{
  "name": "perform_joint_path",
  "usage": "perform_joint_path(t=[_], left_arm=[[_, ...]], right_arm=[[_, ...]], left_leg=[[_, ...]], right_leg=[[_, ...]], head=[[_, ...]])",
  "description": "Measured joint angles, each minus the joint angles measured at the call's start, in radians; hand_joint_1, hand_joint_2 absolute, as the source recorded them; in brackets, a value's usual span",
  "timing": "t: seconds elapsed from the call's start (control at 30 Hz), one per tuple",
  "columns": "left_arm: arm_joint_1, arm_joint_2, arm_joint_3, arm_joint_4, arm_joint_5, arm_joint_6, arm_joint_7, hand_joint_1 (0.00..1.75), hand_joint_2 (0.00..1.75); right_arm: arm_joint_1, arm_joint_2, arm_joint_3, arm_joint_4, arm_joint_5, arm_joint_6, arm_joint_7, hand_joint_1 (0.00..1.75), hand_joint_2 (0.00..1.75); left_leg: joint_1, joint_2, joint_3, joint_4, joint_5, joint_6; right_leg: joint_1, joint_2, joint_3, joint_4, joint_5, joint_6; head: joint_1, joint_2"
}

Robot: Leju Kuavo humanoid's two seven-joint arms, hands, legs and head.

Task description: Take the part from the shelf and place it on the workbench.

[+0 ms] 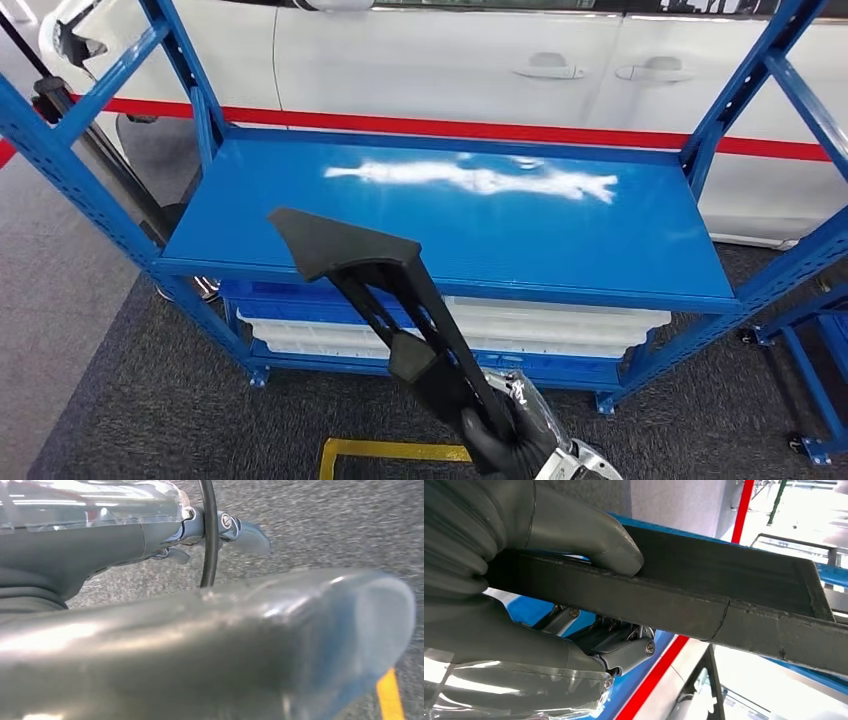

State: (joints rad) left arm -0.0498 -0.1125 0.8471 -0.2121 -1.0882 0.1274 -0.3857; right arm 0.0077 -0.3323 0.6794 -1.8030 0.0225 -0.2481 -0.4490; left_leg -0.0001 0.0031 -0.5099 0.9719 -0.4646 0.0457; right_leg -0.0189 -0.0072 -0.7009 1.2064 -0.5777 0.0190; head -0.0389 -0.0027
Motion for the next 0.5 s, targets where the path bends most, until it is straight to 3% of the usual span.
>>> perform_joint_path(t=[0.03, 0.07, 0.1, 0.17, 0.23, 0.27, 0.3, 0.37, 0.4, 0.43, 0.5], left_arm=[[0.0, 0.0, 0.0, 0.0, 0.0, 0.0, 0.0, 0.0, 0.0], [0.0, 0.0, 0.0, 0.0, -0.001, -0.001, 0.0, 0.0, 0.0], [0.0, 0.0, 0.0, 0.0, -0.001, -0.002, 0.0, 0.0, 0.0], [0.0, 0.0, 0.0, 0.0, -0.003, -0.003, 0.0, 0.0, 0.0], [0.0, -0.002, 0.0, 0.0, -0.006, -0.004, 0.0, 0.0, 0.0], [0.0, -0.003, 0.0, 0.0, -0.007, -0.004, 0.0, 0.0, 0.0], [0.0, -0.003, 0.001, 0.0, -0.009, -0.005, 0.0, 0.0, 0.0], [0.002, -0.004, 0.001, 0.0, -0.012, -0.007, 0.0, 0.0, 0.0], [0.004, -0.004, 0.001, 0.0, -0.013, -0.008, 0.0, 0.0, 0.0], [0.006, -0.004, 0.001, 0.0, -0.015, -0.009, 0.0, 0.0, 0.0], [0.007, -0.006, 0.001, 0.0, -0.018, -0.011, -0.001, 0.0, 0.0]], right_arm=[[0.001, 0.0, -0.001, 0.0, 0.0, 0.0, 0.0, 1.75, 1.75], [0.001, 0.0, -0.002, 0.0, 0.0, 0.001, 0.0, 1.75, 1.75], [0.002, 0.0, -0.003, 0.0, 0.0, 0.002, 0.0, 1.75, 1.75], [0.003, 0.0, -0.004, 0.0, 0.001, 0.006, 0.001, 1.75, 1.75], [0.002, 0.0, -0.006, 0.0, 0.003, 0.01, 0.001, 1.75, 1.75], [0.002, 0.0, -0.007, -0.001, 0.004, 0.012, 0.002, 1.75, 1.75], [0.002, 0.0, -0.008, -0.001, 0.005, 0.012, 0.002, 1.75, 1.75], [0.007, 0.0, -0.01, 0.0, 0.008, 0.013, 0.001, 1.75, 1.75], [0.01, 0.0, -0.01, 0.0, 0.01, 0.013, -0.001, 1.75, 1.75], [0.014, -0.001, -0.01, 0.0, 0.013, 0.014, -0.006, 1.75, 1.75], [0.024, -0.004, -0.01, 0.0, 0.025, 0.022, -0.028, 1.75, 1.75]], left_leg=[[-0.001, 0.001, -0.017, 0.003, 0.012, 0.0], [-0.001, 0.002, -0.035, 0.007, 0.023, -0.002], [-0.001, 0.002, -0.054, 0.013, 0.033, -0.004], [0.0, 0.003, -0.087, 0.029, 0.049, -0.009], [-0.003, 0.002, -0.109, 0.043, 0.061, -0.019], [-0.004, 0.003, -0.114, 0.047, 0.068, -0.024], [-0.004, 0.003, -0.118, 0.048, 0.077, -0.031], [-0.002, 0.0, -0.129, 0.05, 0.081, -0.043], [-0.001, -0.002, -0.138, 0.064, 0.06, -0.05], [0.0, -0.004, -0.15, 0.096, 0.018, -0.056], [0.003, -0.005, -0.176, 0.209, -0.089, -0.067]], right_leg=[[-0.002, 0.0, -0.005, 0.056, -0.02, 0.003], [-0.003, 0.0, 0.0, 0.09, -0.013, 0.005], [-0.004, 0.0, 0.019, 0.095, 0.014, 0.006], [-0.005, -0.001, 0.106, 0.008, 0.066, 0.002], [-0.001, -0.003, 0.216, -0.142, 0.05, -0.005], [0.002, -0.004, 0.248, -0.192, 0.033, -0.009], [0.006, -0.004, 0.26, -0.219, 0.024, -0.013], [0.004, -0.006, 0.243, -0.224, 0.04, -0.026], [0.003, -0.008, 0.231, -0.225, 0.052, -0.034], [0.0, -0.009, 0.217, -0.227, 0.065, -0.041], [0.003, -0.011, 0.187, -0.225, 0.089, -0.049]], head=[[0.0, 0.0], [0.0, 0.0], [0.0, 0.0], [0.0, 0.0], [0.0, 0.0], [0.0, 0.0], [0.0, 0.0], [0.0, 0.0], [0.0, 0.0], [0.0, 0.0], [0.0, 0.0]])
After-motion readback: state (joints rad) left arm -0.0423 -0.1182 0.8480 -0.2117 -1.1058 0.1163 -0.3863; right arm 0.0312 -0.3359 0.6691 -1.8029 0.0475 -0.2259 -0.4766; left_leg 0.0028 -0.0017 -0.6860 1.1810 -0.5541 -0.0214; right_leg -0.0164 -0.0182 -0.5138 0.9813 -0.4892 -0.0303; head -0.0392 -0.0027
